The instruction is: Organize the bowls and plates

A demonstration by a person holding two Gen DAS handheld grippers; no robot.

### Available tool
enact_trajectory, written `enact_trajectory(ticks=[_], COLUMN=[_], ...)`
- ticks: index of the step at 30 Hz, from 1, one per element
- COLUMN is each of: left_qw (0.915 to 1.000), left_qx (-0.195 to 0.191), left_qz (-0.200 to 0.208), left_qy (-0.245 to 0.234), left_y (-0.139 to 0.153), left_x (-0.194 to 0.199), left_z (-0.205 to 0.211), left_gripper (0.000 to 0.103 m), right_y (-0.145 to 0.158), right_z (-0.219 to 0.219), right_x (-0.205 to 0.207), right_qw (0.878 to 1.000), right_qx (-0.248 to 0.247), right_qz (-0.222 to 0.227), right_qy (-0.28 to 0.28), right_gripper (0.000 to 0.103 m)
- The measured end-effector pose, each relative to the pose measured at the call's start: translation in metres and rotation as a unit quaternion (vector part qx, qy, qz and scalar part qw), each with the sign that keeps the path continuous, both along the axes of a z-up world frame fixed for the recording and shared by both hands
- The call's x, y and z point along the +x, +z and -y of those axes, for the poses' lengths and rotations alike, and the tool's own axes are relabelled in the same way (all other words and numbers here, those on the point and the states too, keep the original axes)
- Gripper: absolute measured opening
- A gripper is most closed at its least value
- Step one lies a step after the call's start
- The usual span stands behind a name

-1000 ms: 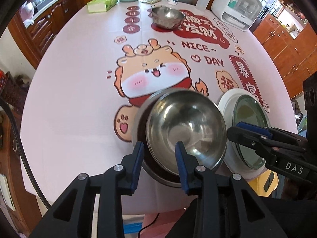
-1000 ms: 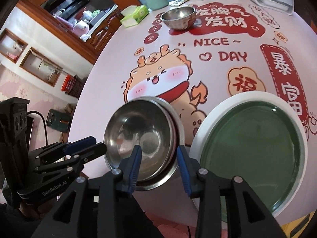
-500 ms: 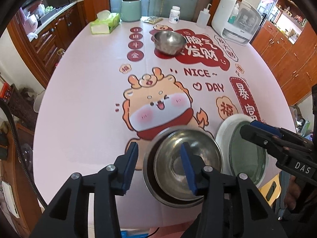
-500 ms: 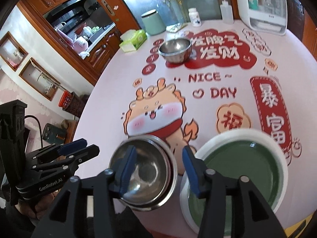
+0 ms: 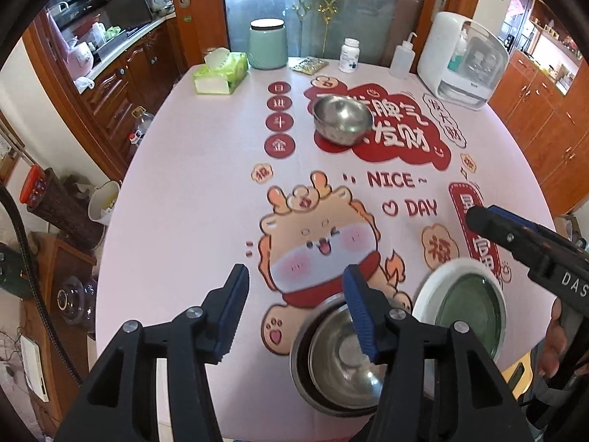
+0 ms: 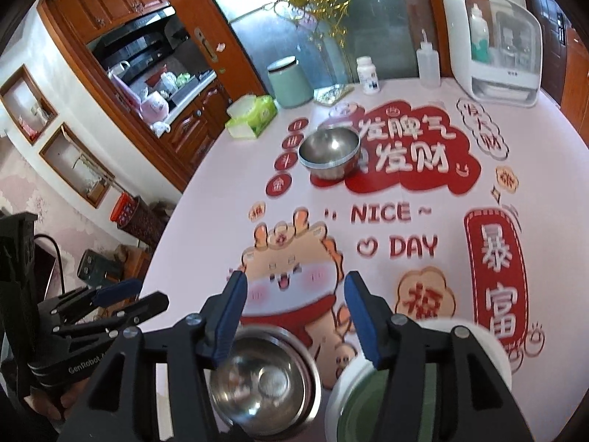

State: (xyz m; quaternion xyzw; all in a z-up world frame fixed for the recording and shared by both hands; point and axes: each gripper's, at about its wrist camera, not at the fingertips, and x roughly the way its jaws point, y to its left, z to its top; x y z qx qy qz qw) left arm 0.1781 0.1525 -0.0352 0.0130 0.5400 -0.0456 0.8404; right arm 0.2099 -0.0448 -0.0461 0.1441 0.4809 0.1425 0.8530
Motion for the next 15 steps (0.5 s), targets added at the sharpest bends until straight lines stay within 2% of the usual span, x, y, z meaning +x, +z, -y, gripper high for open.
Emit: enact_trajectory(ticks=[7,15], left_qw=[0.9998,0.9995], left_qx=[0.015,0.02], left_qz=[0.011,0.022], left_qy=[0.003,0.013], left_y=[0.018,0.03], left_x=[0.038,0.089], left_z=[0.005,0.004], left_gripper=[0.052,0.052], right_y=[0.016,0.014], right_z=[0.008,0.019], right_x=[0.035,0.079], right_qw=[1.0,0.999], right_qx=[-0.001,-0.015], right_qz=[0.02,0.025], right_qy=[-0.015,-0.021], right_gripper=[0.062,0.063])
